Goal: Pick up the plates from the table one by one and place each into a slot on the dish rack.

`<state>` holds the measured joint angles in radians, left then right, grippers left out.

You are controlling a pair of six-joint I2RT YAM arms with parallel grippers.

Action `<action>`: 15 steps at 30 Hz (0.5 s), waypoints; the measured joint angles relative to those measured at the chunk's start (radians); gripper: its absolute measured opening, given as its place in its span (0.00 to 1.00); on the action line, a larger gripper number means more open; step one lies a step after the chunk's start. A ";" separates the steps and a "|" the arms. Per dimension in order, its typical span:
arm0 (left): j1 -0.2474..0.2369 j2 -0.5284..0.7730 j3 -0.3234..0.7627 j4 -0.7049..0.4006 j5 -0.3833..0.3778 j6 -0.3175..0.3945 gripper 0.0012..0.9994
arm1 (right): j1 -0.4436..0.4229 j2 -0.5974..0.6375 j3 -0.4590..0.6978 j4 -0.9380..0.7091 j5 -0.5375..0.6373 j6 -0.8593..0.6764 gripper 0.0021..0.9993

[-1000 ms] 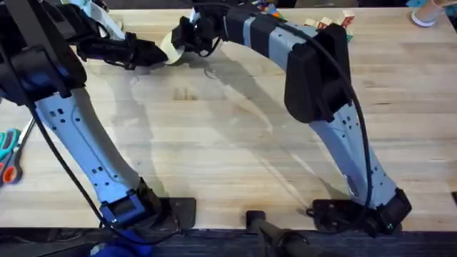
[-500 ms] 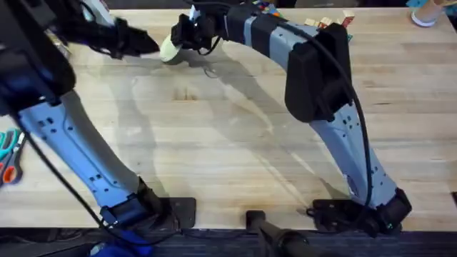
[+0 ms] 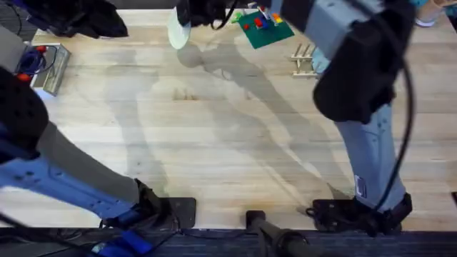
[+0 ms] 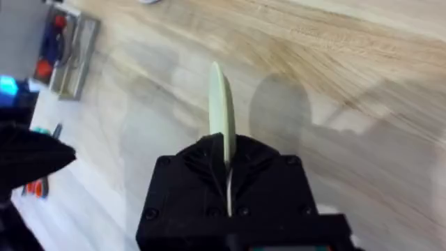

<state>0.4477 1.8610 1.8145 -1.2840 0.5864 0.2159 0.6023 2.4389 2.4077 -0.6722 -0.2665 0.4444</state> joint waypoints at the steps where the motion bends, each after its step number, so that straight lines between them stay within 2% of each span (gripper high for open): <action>1: 0.000 -0.022 0.000 -0.015 -0.022 -0.006 0.04 | -0.002 -0.020 0.000 -0.021 0.000 -0.015 0.03; 9: 0.000 -0.159 0.000 -0.159 -0.146 -0.023 0.04 | -0.044 -0.176 0.000 -0.188 0.000 -0.119 0.03; 15: 0.000 -0.189 0.000 -0.212 -0.191 -0.025 0.04 | -0.086 -0.275 0.000 -0.270 0.025 -0.215 0.03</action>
<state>0.4477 1.6722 1.8145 -1.4958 0.3952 0.1907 0.5163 2.1639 2.4073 -0.9421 -0.2413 0.2296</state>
